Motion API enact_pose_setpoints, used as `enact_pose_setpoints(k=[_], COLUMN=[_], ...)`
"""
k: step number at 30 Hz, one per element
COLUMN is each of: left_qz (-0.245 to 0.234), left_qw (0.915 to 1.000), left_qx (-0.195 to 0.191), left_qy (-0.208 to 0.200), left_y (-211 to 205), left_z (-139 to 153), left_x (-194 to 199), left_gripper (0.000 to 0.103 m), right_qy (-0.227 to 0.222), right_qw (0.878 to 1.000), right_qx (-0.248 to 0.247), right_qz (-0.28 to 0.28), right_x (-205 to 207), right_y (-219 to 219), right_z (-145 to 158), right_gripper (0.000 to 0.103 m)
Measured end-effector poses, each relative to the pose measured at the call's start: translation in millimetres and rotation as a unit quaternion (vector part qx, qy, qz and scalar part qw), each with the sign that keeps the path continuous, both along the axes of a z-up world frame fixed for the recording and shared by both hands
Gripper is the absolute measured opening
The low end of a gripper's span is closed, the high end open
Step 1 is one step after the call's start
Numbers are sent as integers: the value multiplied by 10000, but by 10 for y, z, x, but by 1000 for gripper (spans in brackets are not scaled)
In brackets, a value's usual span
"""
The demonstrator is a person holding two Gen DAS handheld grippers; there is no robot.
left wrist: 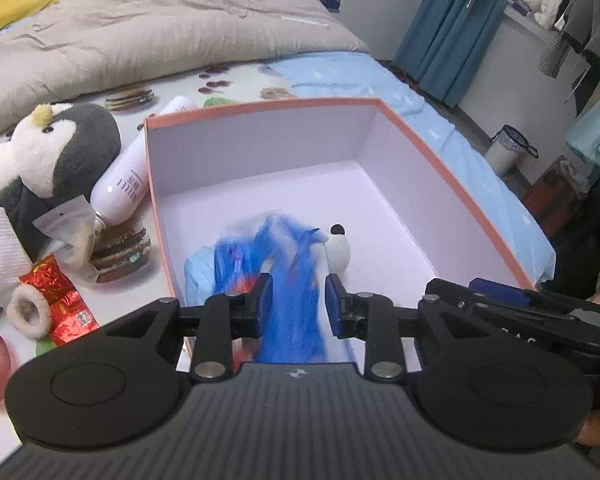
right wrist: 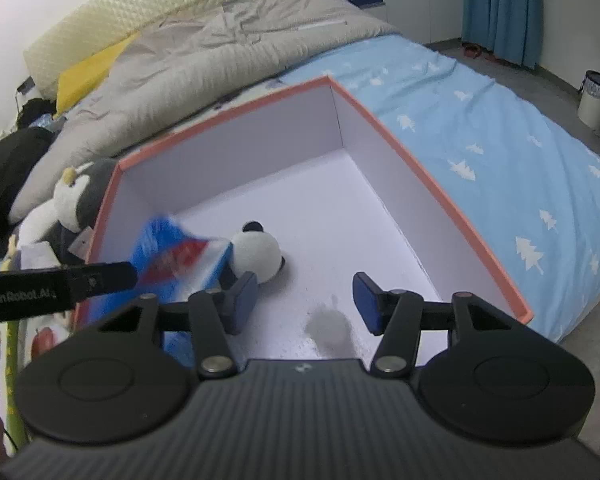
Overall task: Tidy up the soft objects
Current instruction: 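Carry the blue bag with the left tool into the pink box and release, then withdraw both tools from the box back toward the pile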
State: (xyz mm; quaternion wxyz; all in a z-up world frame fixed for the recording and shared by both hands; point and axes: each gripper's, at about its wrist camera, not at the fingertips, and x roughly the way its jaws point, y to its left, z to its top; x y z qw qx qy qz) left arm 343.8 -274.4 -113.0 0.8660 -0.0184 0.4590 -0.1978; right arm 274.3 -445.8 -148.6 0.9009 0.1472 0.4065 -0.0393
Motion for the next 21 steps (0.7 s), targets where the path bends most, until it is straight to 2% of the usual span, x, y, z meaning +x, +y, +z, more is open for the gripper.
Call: enact_pose_setpoints(k=[9, 21], left_qz=[-9, 115], left_qw=[9984, 9904], left_qx=[-69, -260], left_qy=[-566, -1350], left_y=[137, 610], left_z=[491, 1191], left_x=[-310, -1041], left_gripper=[34, 39], right_qy=[-467, -1364], right_qw=[9988, 9900], right_qx=[-82, -121], right_qz=[94, 331], right_x=[-200, -760], right_y=[118, 482], right_z=[381, 1046], right_gripper=[56, 56])
